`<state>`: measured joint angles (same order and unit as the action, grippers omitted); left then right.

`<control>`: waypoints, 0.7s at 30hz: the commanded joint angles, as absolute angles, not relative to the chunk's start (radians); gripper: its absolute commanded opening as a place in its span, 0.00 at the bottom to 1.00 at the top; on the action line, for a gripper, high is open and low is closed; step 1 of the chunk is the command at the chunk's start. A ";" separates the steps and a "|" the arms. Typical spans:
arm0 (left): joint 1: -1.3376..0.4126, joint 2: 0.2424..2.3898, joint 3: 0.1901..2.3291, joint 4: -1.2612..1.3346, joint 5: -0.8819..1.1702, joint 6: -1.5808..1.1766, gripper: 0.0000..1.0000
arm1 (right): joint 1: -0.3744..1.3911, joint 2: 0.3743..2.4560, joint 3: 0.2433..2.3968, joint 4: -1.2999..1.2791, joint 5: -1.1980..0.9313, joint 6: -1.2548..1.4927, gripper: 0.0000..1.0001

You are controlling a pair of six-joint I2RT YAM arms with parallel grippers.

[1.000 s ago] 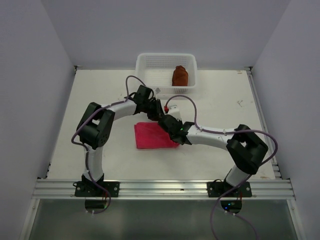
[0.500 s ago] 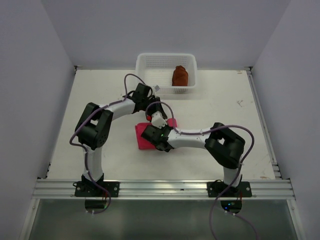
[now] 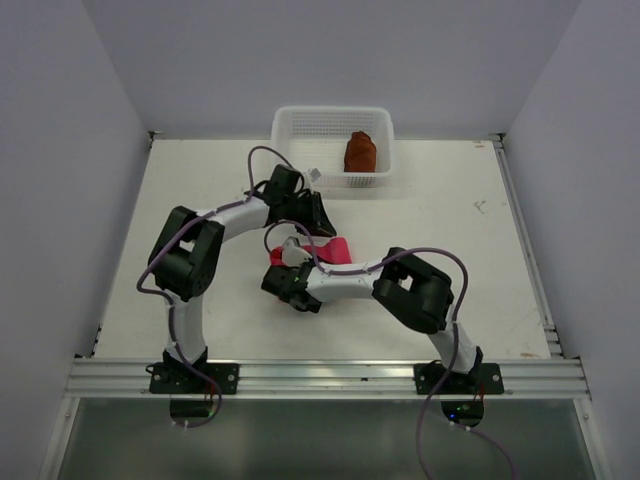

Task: Roll the towels
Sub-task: Roll the towel

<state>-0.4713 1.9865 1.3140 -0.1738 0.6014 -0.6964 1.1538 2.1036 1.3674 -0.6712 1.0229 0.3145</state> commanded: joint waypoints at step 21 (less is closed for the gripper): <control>-0.537 1.947 1.221 -0.052 0.718 -0.670 0.19 | 1.154 2.191 1.405 -0.696 0.971 0.331 0.00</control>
